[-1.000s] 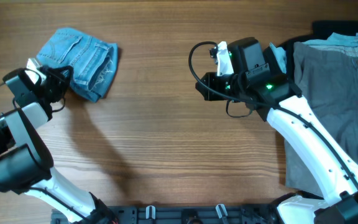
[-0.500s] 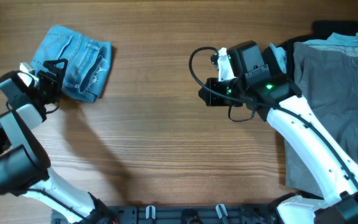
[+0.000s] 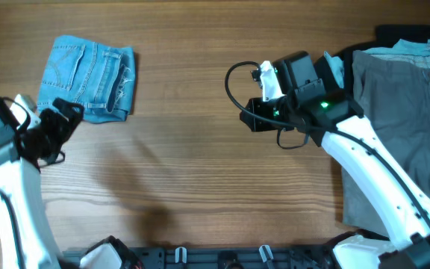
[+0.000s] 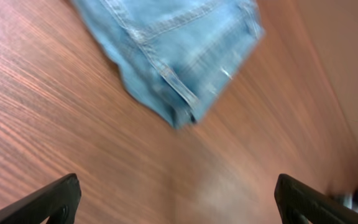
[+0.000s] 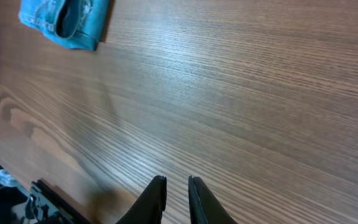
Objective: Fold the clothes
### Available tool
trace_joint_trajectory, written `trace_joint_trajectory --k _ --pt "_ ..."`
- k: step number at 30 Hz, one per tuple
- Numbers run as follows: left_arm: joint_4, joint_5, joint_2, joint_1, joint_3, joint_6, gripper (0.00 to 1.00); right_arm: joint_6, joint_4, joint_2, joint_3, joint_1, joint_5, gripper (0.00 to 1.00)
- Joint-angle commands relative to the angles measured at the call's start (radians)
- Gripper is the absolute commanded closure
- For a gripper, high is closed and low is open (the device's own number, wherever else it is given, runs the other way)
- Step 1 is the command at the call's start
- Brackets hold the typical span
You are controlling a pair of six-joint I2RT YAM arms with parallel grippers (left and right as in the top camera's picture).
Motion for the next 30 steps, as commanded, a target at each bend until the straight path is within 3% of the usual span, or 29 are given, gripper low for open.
trace_joint_trajectory --k 1,3,5,6,7,8,10,12,16,30 --pt "-0.101 0.143 -0.190 -0.001 0.117 0.301 0.04 -0.027 -0.014 -0.165 0.004 0.000 0.106 0.83" --pt "-0.185 0.171 -0.259 -0.013 0.192 0.407 0.30 -0.007 -0.039 -0.298 0.004 0.000 0.221 0.79" --pt "-0.261 0.172 -0.301 -0.031 0.249 0.431 0.79 -0.008 -0.047 -0.414 0.004 0.000 0.294 0.69" --pt "-0.296 0.172 -0.322 -0.042 0.270 0.431 0.84 -0.008 -0.049 -0.460 0.004 0.000 0.312 0.61" --pt "-0.322 0.172 -0.342 -0.053 0.282 0.431 0.73 -0.009 -0.051 -0.518 0.003 0.000 0.323 0.51" --pt "-0.348 0.172 -0.371 -0.068 0.285 0.431 0.37 -0.014 -0.051 -0.572 0.003 0.000 0.325 0.43" --pt "-0.383 0.171 -0.416 -0.084 0.285 0.438 0.00 -0.014 -0.060 -0.653 0.003 0.000 0.325 0.30" --pt "-0.406 0.164 -0.457 -0.090 0.285 0.437 0.00 -0.014 -0.075 -0.722 0.003 0.000 0.325 0.00" --pt "-0.419 0.138 -0.493 -0.090 0.285 0.437 0.00 -0.013 -0.139 -0.790 0.003 0.000 0.325 0.00" --pt "-0.426 0.156 -0.492 -0.089 0.285 0.430 0.00 -0.009 -0.299 -0.785 0.002 0.000 0.321 0.00"
